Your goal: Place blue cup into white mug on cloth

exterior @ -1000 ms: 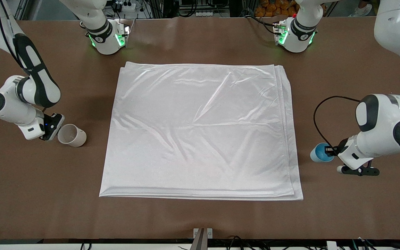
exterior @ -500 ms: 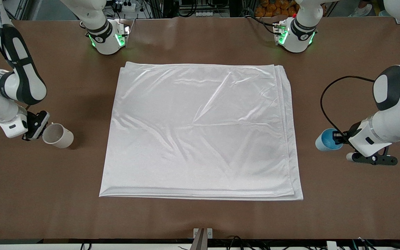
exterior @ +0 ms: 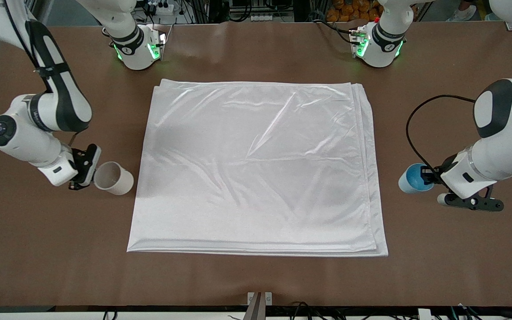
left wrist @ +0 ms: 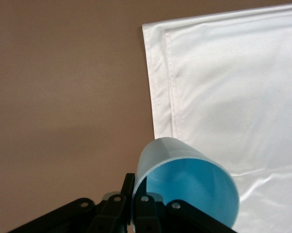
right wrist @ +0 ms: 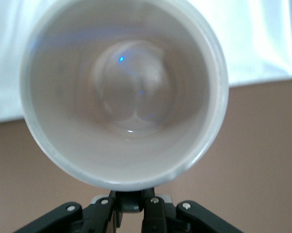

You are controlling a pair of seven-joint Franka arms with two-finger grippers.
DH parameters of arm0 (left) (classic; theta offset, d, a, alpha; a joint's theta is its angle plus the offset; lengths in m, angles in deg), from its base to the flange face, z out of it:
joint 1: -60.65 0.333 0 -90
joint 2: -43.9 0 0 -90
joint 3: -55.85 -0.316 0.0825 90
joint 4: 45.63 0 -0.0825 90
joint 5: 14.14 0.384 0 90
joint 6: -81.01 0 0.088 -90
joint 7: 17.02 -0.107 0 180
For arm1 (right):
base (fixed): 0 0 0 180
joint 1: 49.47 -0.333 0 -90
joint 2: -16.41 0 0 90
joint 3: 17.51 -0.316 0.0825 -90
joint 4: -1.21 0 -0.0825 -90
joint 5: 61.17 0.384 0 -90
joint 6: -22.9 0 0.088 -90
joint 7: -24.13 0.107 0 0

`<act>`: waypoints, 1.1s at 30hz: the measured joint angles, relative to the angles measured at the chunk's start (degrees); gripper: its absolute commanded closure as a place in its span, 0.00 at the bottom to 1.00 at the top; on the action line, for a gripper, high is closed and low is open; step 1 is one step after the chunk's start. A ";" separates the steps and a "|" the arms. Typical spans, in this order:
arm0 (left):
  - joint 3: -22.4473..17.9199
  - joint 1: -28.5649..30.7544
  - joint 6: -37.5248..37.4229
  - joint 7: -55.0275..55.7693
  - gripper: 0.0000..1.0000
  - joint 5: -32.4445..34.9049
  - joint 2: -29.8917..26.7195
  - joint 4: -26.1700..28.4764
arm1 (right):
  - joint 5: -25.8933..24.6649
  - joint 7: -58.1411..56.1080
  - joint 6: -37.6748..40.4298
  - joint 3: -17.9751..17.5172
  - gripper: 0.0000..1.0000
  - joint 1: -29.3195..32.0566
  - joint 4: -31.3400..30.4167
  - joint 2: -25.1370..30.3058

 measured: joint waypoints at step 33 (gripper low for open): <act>3.79 0.01 -4.81 3.21 1.00 -0.55 -1.78 -1.89 | -7.55 38.22 10.77 -3.37 1.00 -32.41 8.72 -5.55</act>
